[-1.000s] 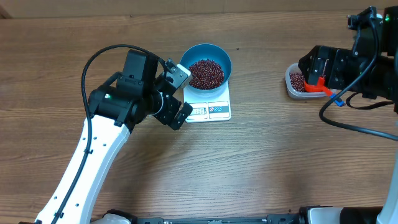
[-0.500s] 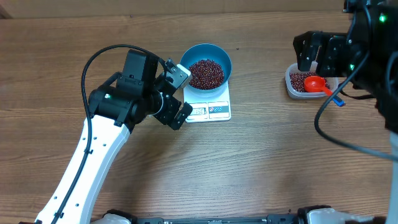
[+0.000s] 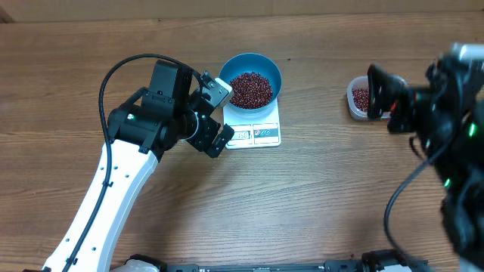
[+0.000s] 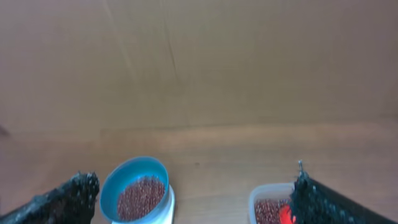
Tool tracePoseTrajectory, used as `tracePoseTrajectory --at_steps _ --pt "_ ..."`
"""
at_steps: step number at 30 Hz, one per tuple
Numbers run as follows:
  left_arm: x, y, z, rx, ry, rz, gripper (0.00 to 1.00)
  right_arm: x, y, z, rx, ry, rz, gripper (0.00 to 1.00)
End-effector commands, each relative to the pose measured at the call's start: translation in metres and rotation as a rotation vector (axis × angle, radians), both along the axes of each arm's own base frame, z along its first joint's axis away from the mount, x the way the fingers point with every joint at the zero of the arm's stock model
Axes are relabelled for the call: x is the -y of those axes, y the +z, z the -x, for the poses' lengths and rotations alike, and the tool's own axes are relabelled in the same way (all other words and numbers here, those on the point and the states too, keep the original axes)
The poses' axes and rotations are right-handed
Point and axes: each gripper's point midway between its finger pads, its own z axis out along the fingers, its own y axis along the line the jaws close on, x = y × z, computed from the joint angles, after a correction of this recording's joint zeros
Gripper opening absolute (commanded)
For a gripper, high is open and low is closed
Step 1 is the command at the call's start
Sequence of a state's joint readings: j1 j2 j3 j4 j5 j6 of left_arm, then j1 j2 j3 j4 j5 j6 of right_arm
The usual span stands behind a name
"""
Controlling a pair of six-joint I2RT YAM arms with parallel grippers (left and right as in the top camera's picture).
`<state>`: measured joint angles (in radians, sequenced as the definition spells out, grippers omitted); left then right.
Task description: Scoop item into bowl and weigh 150g on scale
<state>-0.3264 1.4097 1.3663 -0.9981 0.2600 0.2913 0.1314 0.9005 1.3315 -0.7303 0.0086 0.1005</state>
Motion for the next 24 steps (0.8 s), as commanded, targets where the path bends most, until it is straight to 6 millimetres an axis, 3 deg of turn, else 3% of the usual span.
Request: tracePoseTrajectory --at_steps 1,9,15,24 --pt "0.002 0.012 -0.002 0.024 0.001 0.028 0.99 0.003 -0.032 0.014 0.049 -0.009 0.000 1.00" --pt "0.002 0.012 -0.002 0.024 0.001 0.028 1.00 0.006 -0.101 0.033 0.297 -0.009 -0.035 1.00" --pt "0.002 0.012 -0.002 0.024 0.001 0.028 1.00 0.004 -0.144 0.043 0.339 0.006 -0.046 1.00" --pt "0.002 0.012 -0.002 0.024 0.001 0.028 0.99 0.004 -0.180 0.052 0.367 0.014 -0.050 1.00"
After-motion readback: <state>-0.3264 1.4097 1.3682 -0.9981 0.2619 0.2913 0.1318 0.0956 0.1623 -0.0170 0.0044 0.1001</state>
